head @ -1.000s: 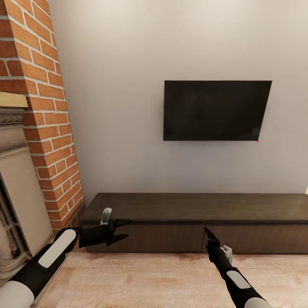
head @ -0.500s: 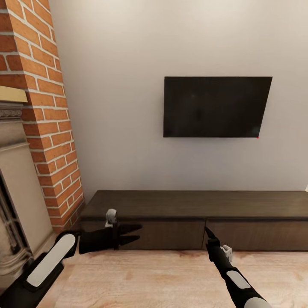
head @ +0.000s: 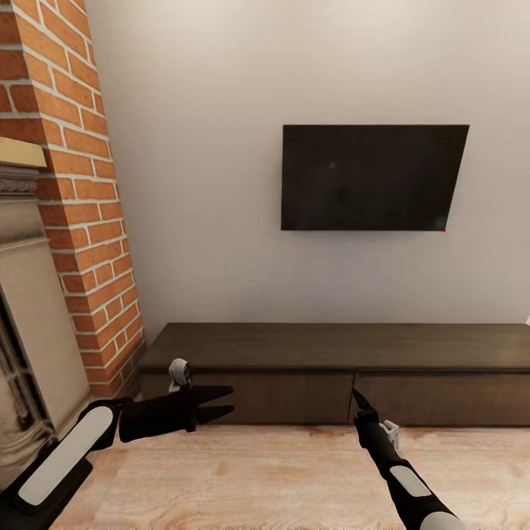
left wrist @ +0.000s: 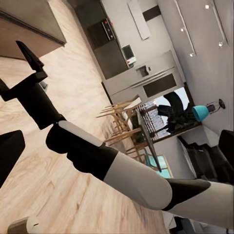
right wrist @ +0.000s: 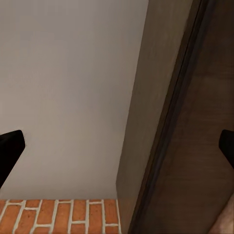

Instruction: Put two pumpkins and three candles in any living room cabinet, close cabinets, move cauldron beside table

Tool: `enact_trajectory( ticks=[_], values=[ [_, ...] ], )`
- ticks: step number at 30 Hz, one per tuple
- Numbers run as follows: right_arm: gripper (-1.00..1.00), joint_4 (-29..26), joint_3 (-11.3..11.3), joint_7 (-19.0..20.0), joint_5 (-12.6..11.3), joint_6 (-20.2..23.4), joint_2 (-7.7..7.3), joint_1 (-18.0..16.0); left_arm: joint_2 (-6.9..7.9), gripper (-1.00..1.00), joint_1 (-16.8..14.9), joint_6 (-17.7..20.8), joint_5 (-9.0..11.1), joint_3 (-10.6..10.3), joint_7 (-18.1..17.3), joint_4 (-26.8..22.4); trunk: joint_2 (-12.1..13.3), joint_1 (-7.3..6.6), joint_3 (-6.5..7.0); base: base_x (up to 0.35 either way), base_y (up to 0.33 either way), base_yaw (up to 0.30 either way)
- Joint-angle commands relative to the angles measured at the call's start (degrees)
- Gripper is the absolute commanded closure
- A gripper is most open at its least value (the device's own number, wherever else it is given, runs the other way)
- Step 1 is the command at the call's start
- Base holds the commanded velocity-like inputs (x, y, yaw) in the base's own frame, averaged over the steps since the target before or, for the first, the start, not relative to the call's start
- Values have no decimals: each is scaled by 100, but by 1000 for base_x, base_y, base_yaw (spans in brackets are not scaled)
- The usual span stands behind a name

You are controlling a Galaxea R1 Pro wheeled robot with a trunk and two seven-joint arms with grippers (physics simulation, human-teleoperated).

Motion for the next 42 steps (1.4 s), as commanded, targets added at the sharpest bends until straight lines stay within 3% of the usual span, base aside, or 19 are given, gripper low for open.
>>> enact_trajectory(
  ticks=[1, 8, 16, 32, 37, 42],
  values=[
    [-100, 3, -19, 31, -56, 58, 0, -5, 20, -100, -5, 3, 8, -7, -43, 3, -44, 22, -25, 0, 0, 0],
    [-100, 12, -26, 48, -96, 58, -3, -5, 46, -100, -3, 2, 62, -7, -42, 11, -325, 175, -150, 0, 0, 0],
    [-100, 92, -28, 21, -444, 54, -22, -5, 47, -100, -3, -1, 70, -7, -42, 13, -646, 351, -294, 0, 0, 0],
    [-100, 116, -29, 90, -478, 53, -33, -5, 47, -100, -3, -6, 75, -11, -42, 13, -1288, 702, -581, 0, 0, 0],
    [-100, 116, -35, 379, -507, 57, -36, -5, 47, -100, -3, -6, 75, -14, -38, 15, -1488, 812, -671, 0, 0, 0],
    [-100, 114, -22, 632, -846, 65, -35, -5, 47, -100, -3, -6, 75, -14, -35, 14, -1689, 922, -761, 0, 0, 0]
  ],
)
